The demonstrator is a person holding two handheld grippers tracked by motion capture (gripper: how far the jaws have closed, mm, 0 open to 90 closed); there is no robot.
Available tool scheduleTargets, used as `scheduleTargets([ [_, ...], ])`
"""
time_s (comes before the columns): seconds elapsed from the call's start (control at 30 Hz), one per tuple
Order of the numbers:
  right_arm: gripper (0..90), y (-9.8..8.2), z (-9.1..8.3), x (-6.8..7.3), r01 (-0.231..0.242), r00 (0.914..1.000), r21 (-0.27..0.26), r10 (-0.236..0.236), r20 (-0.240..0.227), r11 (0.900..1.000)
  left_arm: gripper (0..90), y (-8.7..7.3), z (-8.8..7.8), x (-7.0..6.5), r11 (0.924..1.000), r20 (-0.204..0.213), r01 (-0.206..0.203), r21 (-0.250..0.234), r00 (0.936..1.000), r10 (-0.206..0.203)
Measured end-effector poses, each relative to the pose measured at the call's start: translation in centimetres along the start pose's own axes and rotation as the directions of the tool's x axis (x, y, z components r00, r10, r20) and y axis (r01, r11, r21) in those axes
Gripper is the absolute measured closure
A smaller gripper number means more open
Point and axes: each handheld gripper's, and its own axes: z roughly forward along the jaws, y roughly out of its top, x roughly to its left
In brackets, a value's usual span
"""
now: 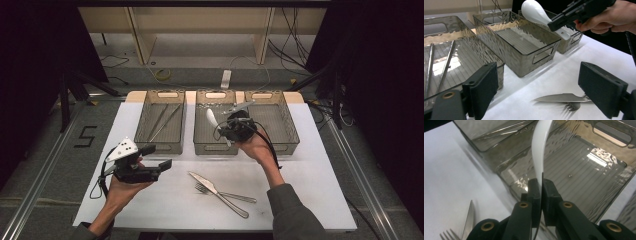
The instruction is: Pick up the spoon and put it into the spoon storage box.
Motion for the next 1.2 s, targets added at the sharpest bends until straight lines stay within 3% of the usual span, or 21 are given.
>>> scheduleTargets([
  [0.27, 86.5, 1.6, 1.2, -0.9, -0.048, 0.9983, 0.019, 0.048, 0.034, 0.999, 15.9, 0.0, 0.0, 0.0, 1.0, 0.0, 0.0, -0.003, 1.0, 0.0],
  [0.6, 86.5, 2.9, 2.6, -1.5, -0.066, 0.9951, 0.053, 0.061, 0.078, 0.996, 15.9, 0.0, -0.1, 0.1, 0.9999, -0.003, 0.005, -0.009, 1.0, -0.005],
  [1.2, 86.4, 3.0, 4.1, -2.1, -0.108, 0.9903, 0.095, 0.099, 0.098, 0.99, 15.8, 0.0, -0.2, 0.1, 0.9999, -0.005, 0.009, -0.014, 0.9999, -0.009],
])
